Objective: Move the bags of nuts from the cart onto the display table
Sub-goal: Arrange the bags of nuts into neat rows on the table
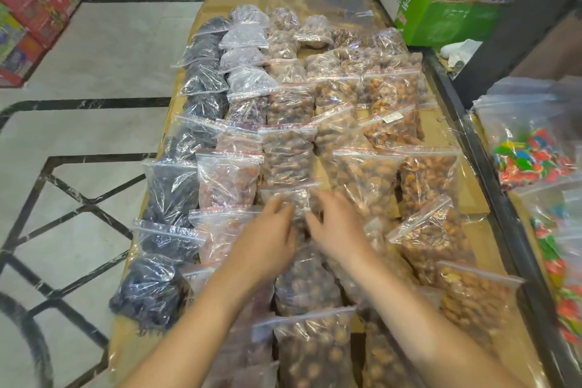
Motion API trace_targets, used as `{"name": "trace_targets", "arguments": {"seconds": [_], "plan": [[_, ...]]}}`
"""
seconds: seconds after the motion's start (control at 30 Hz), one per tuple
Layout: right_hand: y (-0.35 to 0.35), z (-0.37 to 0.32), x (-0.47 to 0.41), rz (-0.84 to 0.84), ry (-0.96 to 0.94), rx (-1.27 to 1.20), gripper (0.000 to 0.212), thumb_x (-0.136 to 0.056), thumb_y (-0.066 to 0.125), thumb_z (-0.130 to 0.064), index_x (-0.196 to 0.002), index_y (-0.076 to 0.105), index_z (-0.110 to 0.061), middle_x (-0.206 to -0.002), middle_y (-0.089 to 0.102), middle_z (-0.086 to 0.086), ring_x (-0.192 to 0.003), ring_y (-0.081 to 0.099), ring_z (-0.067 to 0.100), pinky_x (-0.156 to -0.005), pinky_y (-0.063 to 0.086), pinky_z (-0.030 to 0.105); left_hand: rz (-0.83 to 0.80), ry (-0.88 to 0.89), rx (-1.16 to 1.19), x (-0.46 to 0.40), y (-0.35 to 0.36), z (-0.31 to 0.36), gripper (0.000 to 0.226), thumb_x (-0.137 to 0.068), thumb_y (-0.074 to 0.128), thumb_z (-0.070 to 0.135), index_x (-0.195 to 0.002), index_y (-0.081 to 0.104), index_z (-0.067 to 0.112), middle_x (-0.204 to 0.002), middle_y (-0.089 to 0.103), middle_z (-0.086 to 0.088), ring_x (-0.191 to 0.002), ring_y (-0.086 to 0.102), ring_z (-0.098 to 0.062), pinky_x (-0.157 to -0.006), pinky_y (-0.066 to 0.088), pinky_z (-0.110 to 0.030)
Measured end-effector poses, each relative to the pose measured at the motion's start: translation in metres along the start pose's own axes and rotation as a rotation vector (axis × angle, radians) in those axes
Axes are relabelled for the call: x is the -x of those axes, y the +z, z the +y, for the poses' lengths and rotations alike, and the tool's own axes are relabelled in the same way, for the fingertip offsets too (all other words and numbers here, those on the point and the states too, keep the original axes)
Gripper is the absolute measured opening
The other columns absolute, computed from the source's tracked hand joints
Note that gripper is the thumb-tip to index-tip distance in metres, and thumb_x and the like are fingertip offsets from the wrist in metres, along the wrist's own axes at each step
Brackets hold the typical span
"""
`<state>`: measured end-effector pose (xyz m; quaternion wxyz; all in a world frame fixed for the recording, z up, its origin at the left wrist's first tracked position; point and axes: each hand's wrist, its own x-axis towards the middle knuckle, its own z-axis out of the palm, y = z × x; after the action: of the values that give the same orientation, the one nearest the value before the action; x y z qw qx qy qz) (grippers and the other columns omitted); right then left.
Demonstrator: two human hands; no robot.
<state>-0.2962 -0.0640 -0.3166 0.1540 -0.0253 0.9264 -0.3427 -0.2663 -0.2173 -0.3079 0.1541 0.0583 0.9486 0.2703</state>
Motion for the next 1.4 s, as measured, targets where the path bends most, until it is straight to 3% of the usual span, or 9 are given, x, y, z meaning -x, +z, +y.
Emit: {"name": "trace_targets", "arguments": {"seconds": [0.23,0.4,0.5,0.67,0.77,0.87,1.03,1.2,1.4], "plan": [[0.005,0.015,0.025,-0.151,0.028,-0.033,0.073,-0.100,0.059,-0.018,-0.162,0.022,-0.029,-0.091,0.070,0.002,-0.073,0.059,0.011,-0.061,0.042,0.018,-0.319,-0.034,-0.394,0.008,0.024,0.008,0.063,-0.106,0.026,0.037,-0.162,0.005,0.018,-0.169,-0.011,-0.008,-0.155,-0.011,-0.033,-0.124,0.012,-0.051],[0.003,0.014,0.047,-0.158,-0.012,0.066,0.048,-0.102,0.055,-0.023,-0.149,0.050,-0.016,-0.132,0.068,0.008,-0.119,0.063,0.026,-0.099,0.050,0.035,-0.285,-0.102,-0.356,0.015,0.032,0.014,0.063,-0.106,0.023,0.036,-0.162,0.002,0.017,-0.169,-0.014,-0.009,-0.155,-0.013,-0.031,-0.125,0.004,-0.052],[0.007,0.018,0.062,-0.160,-0.086,0.144,0.040,-0.104,0.049,-0.023,-0.141,0.059,-0.012,-0.132,0.063,0.014,-0.127,0.056,0.031,-0.105,0.044,0.036,-0.064,-0.060,-0.420,0.032,0.034,0.022,0.058,-0.099,0.044,0.027,-0.155,0.028,0.017,-0.165,0.020,-0.015,-0.151,0.019,-0.038,-0.119,0.025,-0.054],[0.002,0.028,0.077,-0.214,-0.136,0.219,0.051,-0.100,0.060,-0.030,-0.149,0.050,-0.021,-0.132,0.061,0.016,-0.122,0.058,0.033,-0.107,0.045,0.042,0.163,0.005,-0.535,0.082,0.067,0.027,0.044,-0.065,0.074,0.023,-0.108,0.068,0.014,-0.105,0.067,-0.014,-0.097,0.062,-0.039,-0.099,0.046,-0.058],[-0.003,0.029,0.083,-0.243,-0.150,0.238,0.060,-0.097,0.065,-0.033,-0.153,0.046,-0.019,-0.136,0.066,0.010,-0.123,0.062,0.028,-0.105,0.048,0.040,0.178,-0.022,-0.551,0.099,0.079,0.034,0.064,-0.060,0.078,0.015,-0.122,0.065,0.007,-0.117,0.065,-0.019,-0.110,0.059,-0.043,-0.110,0.035,-0.063],[-0.002,0.032,0.086,-0.209,-0.099,0.168,0.059,-0.096,0.068,-0.034,-0.150,0.049,-0.020,-0.137,0.066,0.006,-0.124,0.063,0.026,-0.103,0.049,0.035,0.157,-0.083,-0.543,0.100,0.076,0.037,0.072,-0.087,0.060,0.015,-0.154,0.034,0.014,-0.160,0.030,-0.021,-0.149,0.020,-0.046,-0.122,0.003,-0.059],[-0.001,0.040,0.090,-0.098,-0.021,-0.142,0.022,-0.092,0.074,-0.025,-0.109,0.059,-0.025,-0.095,0.066,-0.008,-0.084,0.063,0.011,-0.070,0.049,0.026,0.270,0.023,-0.311,0.108,0.072,0.036,0.037,-0.078,0.074,0.012,-0.115,0.069,0.009,-0.123,0.061,-0.019,-0.115,0.059,-0.042,-0.092,0.054,-0.052],[0.003,0.040,0.091,-0.111,0.021,-0.121,0.064,-0.094,0.071,-0.038,-0.148,0.042,-0.020,-0.134,0.063,0.004,-0.118,0.063,0.025,-0.089,0.049,0.032,0.139,-0.138,-0.184,0.121,0.089,0.042,0.046,-0.093,0.050,0.012,-0.139,0.050,0.011,-0.139,0.046,-0.016,-0.113,0.059,-0.041,-0.092,0.052,-0.048],[0.002,0.042,0.088,-0.163,0.013,0.009,0.087,-0.094,0.072,-0.037,-0.157,0.018,-0.010,-0.136,0.061,0.014,-0.121,0.061,0.031,-0.088,0.048,0.034,0.008,-0.197,-0.262,0.122,0.093,0.045,0.057,-0.099,0.042,0.021,-0.154,0.028,0.013,-0.160,0.028,-0.012,-0.123,0.056,-0.041,-0.097,0.050,-0.049]]}}
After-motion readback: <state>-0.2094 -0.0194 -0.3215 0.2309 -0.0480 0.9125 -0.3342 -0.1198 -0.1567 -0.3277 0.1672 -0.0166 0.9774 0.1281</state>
